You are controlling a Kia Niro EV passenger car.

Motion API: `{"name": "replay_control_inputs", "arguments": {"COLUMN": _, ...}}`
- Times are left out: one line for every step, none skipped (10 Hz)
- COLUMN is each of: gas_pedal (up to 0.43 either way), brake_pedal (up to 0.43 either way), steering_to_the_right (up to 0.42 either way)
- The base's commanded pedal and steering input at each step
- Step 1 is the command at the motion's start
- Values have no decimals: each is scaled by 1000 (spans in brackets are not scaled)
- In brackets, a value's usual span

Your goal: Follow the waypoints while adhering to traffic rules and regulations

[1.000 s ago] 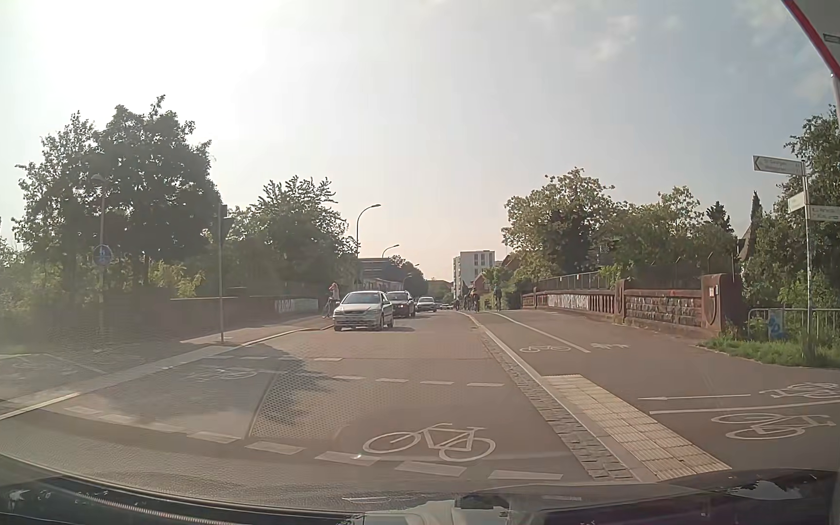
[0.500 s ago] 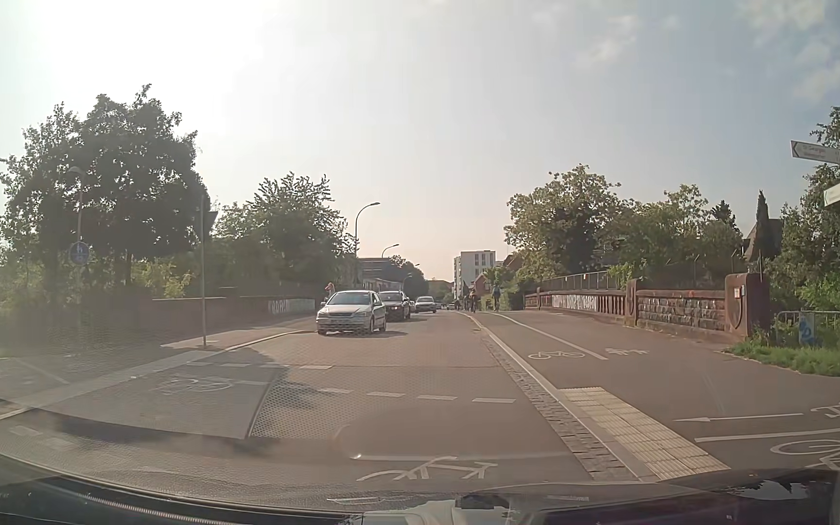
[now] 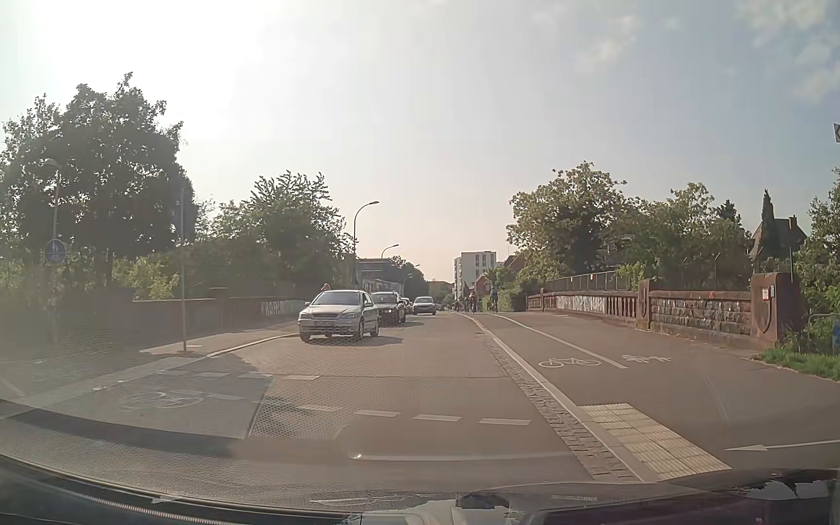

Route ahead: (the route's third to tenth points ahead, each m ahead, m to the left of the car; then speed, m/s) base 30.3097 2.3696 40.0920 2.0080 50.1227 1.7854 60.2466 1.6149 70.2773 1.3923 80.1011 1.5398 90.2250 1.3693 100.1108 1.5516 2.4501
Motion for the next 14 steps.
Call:
{"name": "replay_control_inputs", "arguments": {"gas_pedal": 311, "brake_pedal": 0, "steering_to_the_right": -1}}
{"name": "replay_control_inputs", "arguments": {"gas_pedal": 319, "brake_pedal": 0, "steering_to_the_right": -2}}
{"name": "replay_control_inputs", "arguments": {"gas_pedal": 319, "brake_pedal": 0, "steering_to_the_right": -2}}
{"name": "replay_control_inputs", "arguments": {"gas_pedal": 331, "brake_pedal": 0, "steering_to_the_right": -2}}
{"name": "replay_control_inputs", "arguments": {"gas_pedal": 331, "brake_pedal": 0, "steering_to_the_right": -1}}
{"name": "replay_control_inputs", "arguments": {"gas_pedal": 331, "brake_pedal": 0, "steering_to_the_right": -2}}
{"name": "replay_control_inputs", "arguments": {"gas_pedal": 331, "brake_pedal": 0, "steering_to_the_right": -2}}
{"name": "replay_control_inputs", "arguments": {"gas_pedal": 331, "brake_pedal": 0, "steering_to_the_right": -1}}
{"name": "replay_control_inputs", "arguments": {"gas_pedal": 319, "brake_pedal": 0, "steering_to_the_right": -2}}
{"name": "replay_control_inputs", "arguments": {"gas_pedal": 319, "brake_pedal": 0, "steering_to_the_right": -2}}
{"name": "replay_control_inputs", "arguments": {"gas_pedal": 311, "brake_pedal": 0, "steering_to_the_right": -1}}
{"name": "replay_control_inputs", "arguments": {"gas_pedal": 287, "brake_pedal": 0, "steering_to_the_right": -1}}
{"name": "replay_control_inputs", "arguments": {"gas_pedal": 268, "brake_pedal": 0, "steering_to_the_right": 0}}
{"name": "replay_control_inputs", "arguments": {"gas_pedal": 240, "brake_pedal": 0, "steering_to_the_right": 2}}
